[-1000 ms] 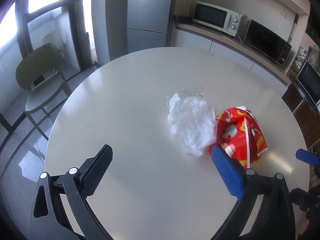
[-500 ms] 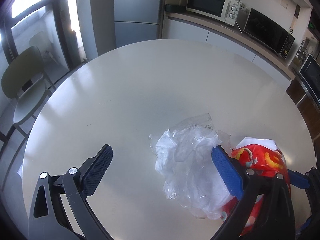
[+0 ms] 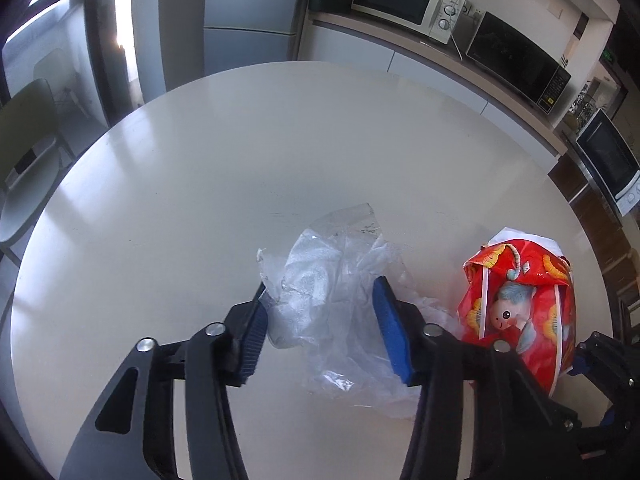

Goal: Collect trash
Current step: 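Grasp the clear plastic bag with the left tool while the right tool grasps the red snack bag, then carry the clear bag and red snack bag down over the wastebasket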

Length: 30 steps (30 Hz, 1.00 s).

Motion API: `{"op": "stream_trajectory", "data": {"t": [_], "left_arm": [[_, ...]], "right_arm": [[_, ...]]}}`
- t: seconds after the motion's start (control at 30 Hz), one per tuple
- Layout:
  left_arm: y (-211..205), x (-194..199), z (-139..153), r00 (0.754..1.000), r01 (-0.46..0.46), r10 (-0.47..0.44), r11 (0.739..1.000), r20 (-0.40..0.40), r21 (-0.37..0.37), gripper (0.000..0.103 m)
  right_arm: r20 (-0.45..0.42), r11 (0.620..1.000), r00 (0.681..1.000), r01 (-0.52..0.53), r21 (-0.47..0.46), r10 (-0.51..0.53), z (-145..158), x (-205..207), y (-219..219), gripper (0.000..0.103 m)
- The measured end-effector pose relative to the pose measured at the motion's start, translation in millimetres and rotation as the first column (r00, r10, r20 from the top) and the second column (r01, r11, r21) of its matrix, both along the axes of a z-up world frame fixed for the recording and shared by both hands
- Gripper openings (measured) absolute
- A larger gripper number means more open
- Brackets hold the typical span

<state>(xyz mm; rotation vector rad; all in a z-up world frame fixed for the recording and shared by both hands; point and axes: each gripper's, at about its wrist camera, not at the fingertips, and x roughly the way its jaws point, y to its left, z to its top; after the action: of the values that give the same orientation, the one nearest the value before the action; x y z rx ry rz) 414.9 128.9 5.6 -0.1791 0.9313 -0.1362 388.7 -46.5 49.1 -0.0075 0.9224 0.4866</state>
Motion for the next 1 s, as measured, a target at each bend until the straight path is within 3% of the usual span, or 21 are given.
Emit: {"op": "stream_trajectory", "data": {"t": [0.2,0.27,0.6,1.0], "left_arm": [[-5.0,0.8,2.1,1.0,-0.01,0.01,0.999,0.003,0.038,0.033],[-4.9,-1.2,4.5,1.0,-0.017,0.017,0.999,0.011,0.046,0.024],[-0.1,-18.7,14.6,0.999,-0.036,0.036,0.999,0.008,0.039,0.021],[-0.5,-86.1,30.0,0.997,-0.068,0.066,0.997,0.045,0.037,0.021]], "right_arm": [[0.005,1.0,1.0,-0.01,0.019,0.01,4.5,-7.1,-15.0,0.037],[0.005,0.999,1.0,-0.012,0.037,0.011,7.6,-8.0,-20.8,0.036],[0.03,0.996,0.999,-0.018,0.093,0.016,28.8,-27.4,-43.7,0.034],[0.076,0.995,0.996,-0.043,0.085,0.037,52.8,-75.5,-75.1,0.034]]}}
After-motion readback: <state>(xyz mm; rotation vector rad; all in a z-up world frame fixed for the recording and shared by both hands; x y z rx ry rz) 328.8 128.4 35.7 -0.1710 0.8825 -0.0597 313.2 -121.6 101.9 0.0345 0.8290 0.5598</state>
